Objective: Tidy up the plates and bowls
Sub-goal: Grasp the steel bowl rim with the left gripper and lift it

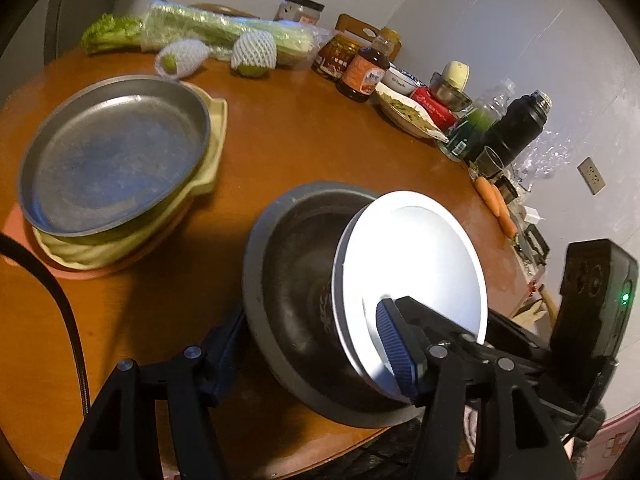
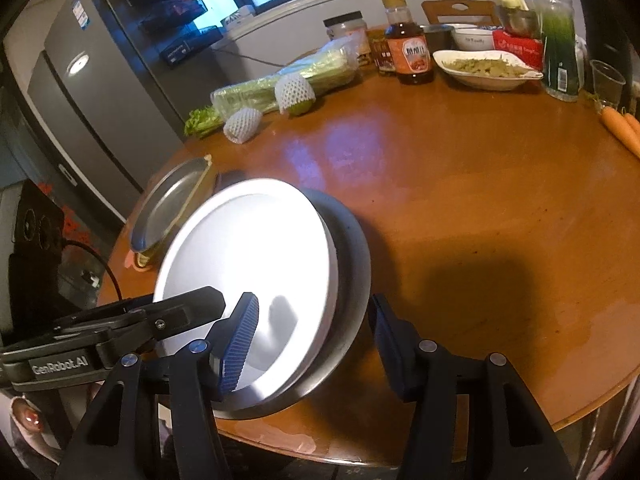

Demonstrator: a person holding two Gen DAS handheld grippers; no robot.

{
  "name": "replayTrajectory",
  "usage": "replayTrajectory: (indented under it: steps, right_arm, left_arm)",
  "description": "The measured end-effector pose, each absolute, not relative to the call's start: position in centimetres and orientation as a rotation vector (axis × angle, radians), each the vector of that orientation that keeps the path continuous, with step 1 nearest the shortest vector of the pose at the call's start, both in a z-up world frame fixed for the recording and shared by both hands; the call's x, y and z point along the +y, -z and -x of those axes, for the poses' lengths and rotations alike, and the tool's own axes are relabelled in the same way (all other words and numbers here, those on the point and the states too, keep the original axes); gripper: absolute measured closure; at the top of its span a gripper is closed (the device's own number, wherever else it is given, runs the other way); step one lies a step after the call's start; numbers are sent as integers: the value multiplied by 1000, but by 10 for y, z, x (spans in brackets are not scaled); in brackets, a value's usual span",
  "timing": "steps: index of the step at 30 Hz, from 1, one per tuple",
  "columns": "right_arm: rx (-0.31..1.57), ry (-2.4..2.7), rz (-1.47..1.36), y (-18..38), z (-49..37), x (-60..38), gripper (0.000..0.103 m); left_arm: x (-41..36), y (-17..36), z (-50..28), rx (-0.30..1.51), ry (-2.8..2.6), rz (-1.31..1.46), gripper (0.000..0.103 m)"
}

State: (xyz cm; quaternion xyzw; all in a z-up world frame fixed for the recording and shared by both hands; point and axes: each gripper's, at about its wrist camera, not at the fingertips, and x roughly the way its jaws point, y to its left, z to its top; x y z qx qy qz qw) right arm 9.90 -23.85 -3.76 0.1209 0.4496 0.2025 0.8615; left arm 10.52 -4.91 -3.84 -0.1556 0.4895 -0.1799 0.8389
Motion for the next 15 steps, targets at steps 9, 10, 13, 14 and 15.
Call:
replayTrajectory:
  steps: [9, 10, 13, 14, 15]
  right_arm:
    - [887, -445, -221, 36, -95, -240, 61]
    - [879, -444, -212, 35, -94, -240, 61]
    - [875, -445, -213, 36, -95, -242, 61]
    - [875, -442, -212, 36, -94, -242, 61]
    - [875, -440, -213, 36, -95, -243, 61]
  left_arm:
    - [-59, 40, -107, 1036, 385, 324, 42]
    - [-60, 40, -106, 1034, 384, 322, 43]
    - [-63, 38, -104, 1019, 368, 299, 45]
    - [-65, 36, -104, 1014, 363, 289, 45]
    - [-66, 36, -104, 1012, 361, 283, 46]
